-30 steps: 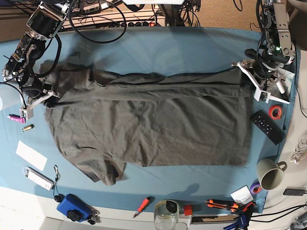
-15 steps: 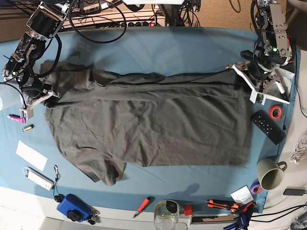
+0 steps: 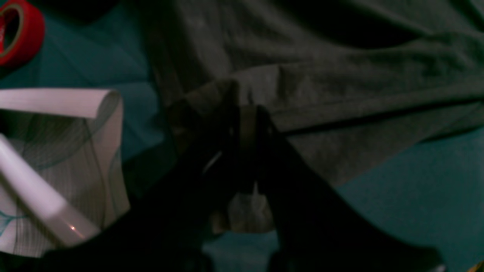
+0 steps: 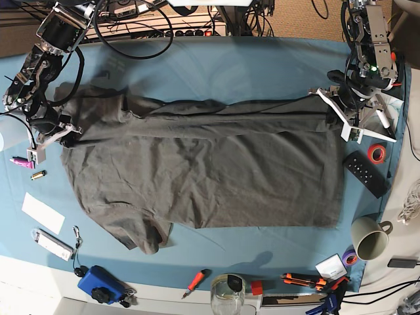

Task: Fold the T-shirt properly
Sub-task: 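Release the shirt and reposition both grippers along the folded edge, then grasp the folded edge with both grippers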

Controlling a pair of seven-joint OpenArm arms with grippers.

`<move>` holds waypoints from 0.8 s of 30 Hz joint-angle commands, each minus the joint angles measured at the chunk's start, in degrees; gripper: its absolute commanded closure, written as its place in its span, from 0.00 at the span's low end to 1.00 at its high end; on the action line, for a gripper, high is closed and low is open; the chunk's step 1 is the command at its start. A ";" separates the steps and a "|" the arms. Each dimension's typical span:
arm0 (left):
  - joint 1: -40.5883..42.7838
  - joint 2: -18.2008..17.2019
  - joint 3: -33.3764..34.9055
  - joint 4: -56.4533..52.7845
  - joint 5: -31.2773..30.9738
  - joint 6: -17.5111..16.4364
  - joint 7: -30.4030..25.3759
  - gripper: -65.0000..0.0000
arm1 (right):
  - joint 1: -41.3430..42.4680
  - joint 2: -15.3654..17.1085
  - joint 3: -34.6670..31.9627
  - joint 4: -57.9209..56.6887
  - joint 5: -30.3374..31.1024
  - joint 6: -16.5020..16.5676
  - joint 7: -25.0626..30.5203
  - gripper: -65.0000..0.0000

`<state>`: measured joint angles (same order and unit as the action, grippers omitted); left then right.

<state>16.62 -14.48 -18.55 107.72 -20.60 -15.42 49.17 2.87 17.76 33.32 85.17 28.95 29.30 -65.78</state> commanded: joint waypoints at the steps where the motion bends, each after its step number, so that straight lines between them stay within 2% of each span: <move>1: -0.28 -0.61 -0.35 0.87 -0.33 -0.02 -0.96 1.00 | 0.94 1.14 0.33 1.03 0.59 -0.17 1.11 1.00; 10: -0.72 -0.83 -0.39 3.48 0.57 -0.02 -2.14 1.00 | 0.94 1.14 0.33 1.03 0.57 -0.17 1.33 1.00; 13: -2.14 -1.77 -0.39 3.89 2.95 -0.02 -4.24 1.00 | 0.94 1.16 0.33 1.03 0.55 -0.17 1.46 1.00; 19: -6.05 -3.96 -0.37 3.63 3.08 0.00 -5.88 1.00 | 1.05 1.16 0.33 1.03 0.11 -0.15 3.67 1.00; 24: -6.82 -4.57 -0.33 1.68 2.91 -0.15 -6.82 1.00 | 1.77 1.16 0.31 1.01 -0.50 -0.15 2.51 1.00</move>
<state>10.46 -18.26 -18.55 108.73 -17.61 -15.70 43.42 3.55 17.76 33.30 85.17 28.34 29.34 -64.49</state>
